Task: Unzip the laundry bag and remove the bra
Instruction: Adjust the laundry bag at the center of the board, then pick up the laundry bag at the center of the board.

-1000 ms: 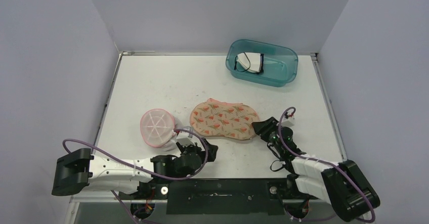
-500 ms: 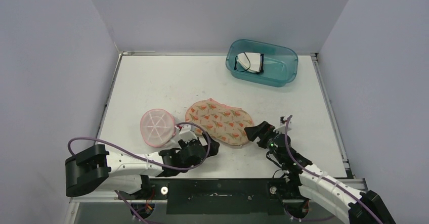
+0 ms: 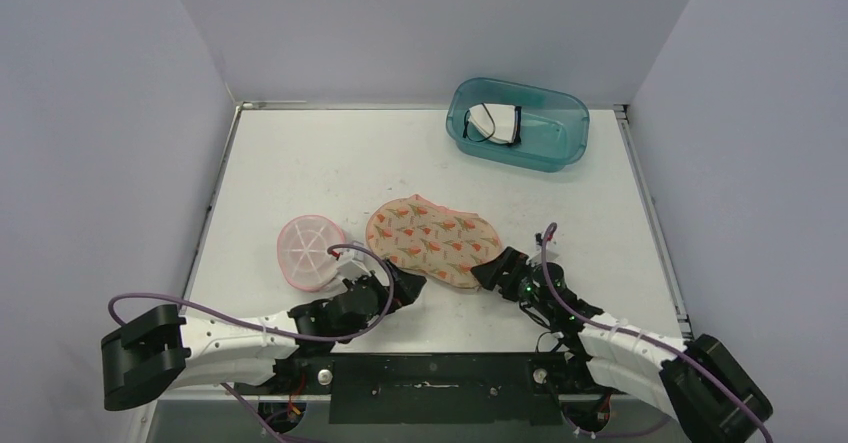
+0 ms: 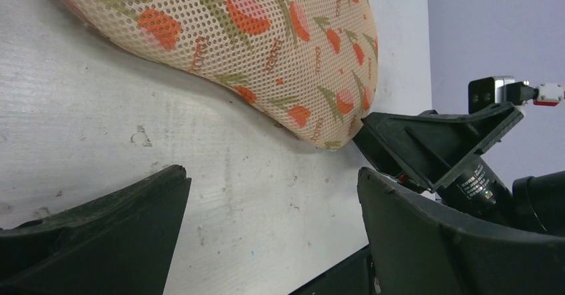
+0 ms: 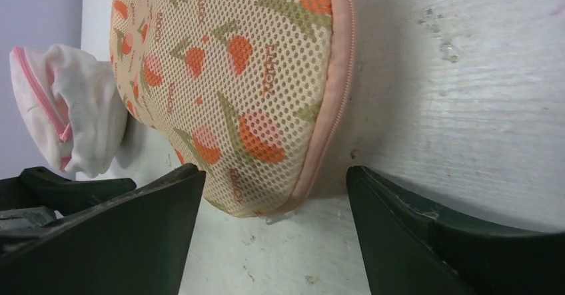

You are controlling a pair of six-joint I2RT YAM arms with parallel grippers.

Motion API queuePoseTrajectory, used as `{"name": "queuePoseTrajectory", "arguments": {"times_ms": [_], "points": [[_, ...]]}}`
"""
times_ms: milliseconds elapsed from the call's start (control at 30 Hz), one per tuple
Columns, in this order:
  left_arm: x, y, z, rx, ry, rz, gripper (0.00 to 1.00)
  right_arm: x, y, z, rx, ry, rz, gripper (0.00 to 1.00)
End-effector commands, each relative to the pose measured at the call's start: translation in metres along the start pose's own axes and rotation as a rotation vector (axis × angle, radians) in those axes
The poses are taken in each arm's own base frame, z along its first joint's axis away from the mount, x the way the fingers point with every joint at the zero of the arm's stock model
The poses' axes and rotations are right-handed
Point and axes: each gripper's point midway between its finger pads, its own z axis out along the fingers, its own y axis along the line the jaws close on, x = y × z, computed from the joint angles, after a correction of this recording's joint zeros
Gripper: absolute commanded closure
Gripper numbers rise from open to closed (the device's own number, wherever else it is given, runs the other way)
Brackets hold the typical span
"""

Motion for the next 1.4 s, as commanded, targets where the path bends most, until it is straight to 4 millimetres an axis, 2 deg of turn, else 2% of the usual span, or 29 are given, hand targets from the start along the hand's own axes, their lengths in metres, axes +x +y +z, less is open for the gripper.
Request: {"name": "queuePoseTrajectory", "arguments": {"times_ms": [0,267,500,700,867,1000,1067,1200,1300,1367], "points": [[-0.004,-0.012,-0.001,0.042,-0.023,-0.045,0.04,-0.004,0.028,0.011,-0.100,0.018,0.117,0.25],[0.002,-0.025,0.002,0.048,0.020,-0.089,0.04,-0.007,0.040,0.010,-0.142,0.009,0.322,0.58],[-0.004,-0.037,0.004,0.065,0.016,-0.206,0.04,-0.027,0.058,-0.003,-0.185,-0.044,0.424,0.78],[-0.007,-0.043,0.016,0.059,0.004,-0.244,0.04,-0.029,0.067,-0.006,-0.205,-0.026,0.470,0.94],[-0.022,-0.046,0.021,-0.002,-0.052,-0.021,0.04,-0.027,0.070,-0.007,-0.211,-0.005,0.503,0.95],[-0.038,-0.052,0.009,-0.034,-0.121,0.230,0.03,-0.029,0.074,-0.010,-0.208,0.011,0.533,0.95],[-0.041,-0.051,0.004,-0.048,-0.131,0.280,0.03,-0.032,0.078,-0.013,-0.219,0.010,0.552,0.95],[-0.029,-0.061,-0.001,0.048,-0.072,0.239,0.03,-0.042,0.091,-0.016,-0.258,0.003,0.562,0.95],[-0.014,-0.064,-0.003,0.083,-0.004,0.053,0.04,-0.051,0.100,-0.019,-0.281,-0.015,0.564,0.95],[-0.008,-0.073,-0.005,0.141,0.024,-0.089,0.04,-0.057,0.105,-0.021,-0.296,-0.037,0.573,0.95]]}}
